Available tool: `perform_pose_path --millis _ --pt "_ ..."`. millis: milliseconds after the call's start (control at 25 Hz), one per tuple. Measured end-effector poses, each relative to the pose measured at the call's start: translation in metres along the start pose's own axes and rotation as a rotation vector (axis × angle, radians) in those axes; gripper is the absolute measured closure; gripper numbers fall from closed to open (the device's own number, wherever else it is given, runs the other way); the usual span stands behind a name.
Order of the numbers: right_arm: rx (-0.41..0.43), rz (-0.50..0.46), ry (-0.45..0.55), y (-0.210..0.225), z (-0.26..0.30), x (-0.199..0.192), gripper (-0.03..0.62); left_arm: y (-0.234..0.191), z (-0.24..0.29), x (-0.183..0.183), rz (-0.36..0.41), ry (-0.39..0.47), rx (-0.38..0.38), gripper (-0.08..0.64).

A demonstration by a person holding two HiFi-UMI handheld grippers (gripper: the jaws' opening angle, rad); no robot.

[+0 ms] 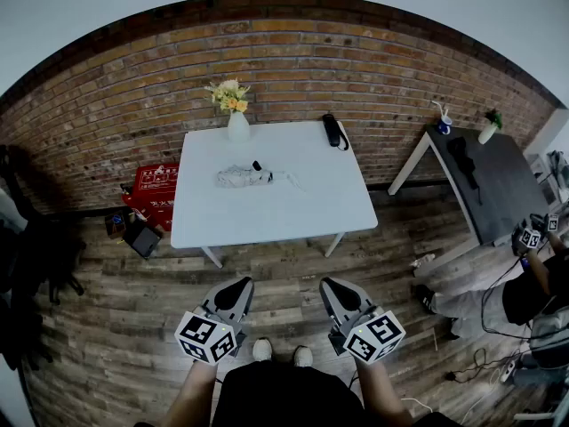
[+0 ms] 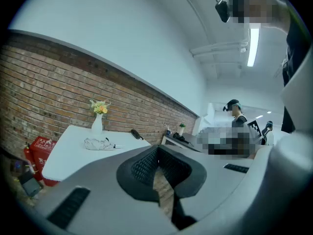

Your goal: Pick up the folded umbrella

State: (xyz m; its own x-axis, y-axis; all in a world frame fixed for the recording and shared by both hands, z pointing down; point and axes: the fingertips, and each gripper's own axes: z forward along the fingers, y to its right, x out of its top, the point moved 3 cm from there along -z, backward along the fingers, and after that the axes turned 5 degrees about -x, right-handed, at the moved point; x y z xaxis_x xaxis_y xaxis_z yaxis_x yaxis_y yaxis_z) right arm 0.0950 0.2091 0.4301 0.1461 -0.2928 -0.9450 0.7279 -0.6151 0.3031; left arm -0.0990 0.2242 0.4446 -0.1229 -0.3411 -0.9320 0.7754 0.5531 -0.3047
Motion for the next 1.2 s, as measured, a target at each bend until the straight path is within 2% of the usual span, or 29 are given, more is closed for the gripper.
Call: perform_pose_path --millis 280,560,800,960,1200 --pt "-0.016 -0.013 -0.002 -0.006 0.008 -0.001 0.572 -0.015 -0.006 0.005 0.004 0.012 0.007 0.548" --pt "-0.025 -0.015 0.003 -0.016 0.014 0.001 0.572 -0.024 -0.001 0.014 -0.015 0.032 -0.056 0.548" --pt "-0.068 0.001 0.015 -0.022 0.021 0.001 0.571 -0.037 -0.003 0.021 0.007 0.023 -0.091 0.548" --pt "-0.078 0.025 0.026 -0.03 0.027 -0.001 0.571 -0.05 -0.012 0.02 0.007 0.025 -0.083 0.548" --pt "-0.069 0.002 0.021 -0.044 0.043 0.0 0.571 -0.068 -0.024 0.024 -0.007 0.044 -0.078 0.548"
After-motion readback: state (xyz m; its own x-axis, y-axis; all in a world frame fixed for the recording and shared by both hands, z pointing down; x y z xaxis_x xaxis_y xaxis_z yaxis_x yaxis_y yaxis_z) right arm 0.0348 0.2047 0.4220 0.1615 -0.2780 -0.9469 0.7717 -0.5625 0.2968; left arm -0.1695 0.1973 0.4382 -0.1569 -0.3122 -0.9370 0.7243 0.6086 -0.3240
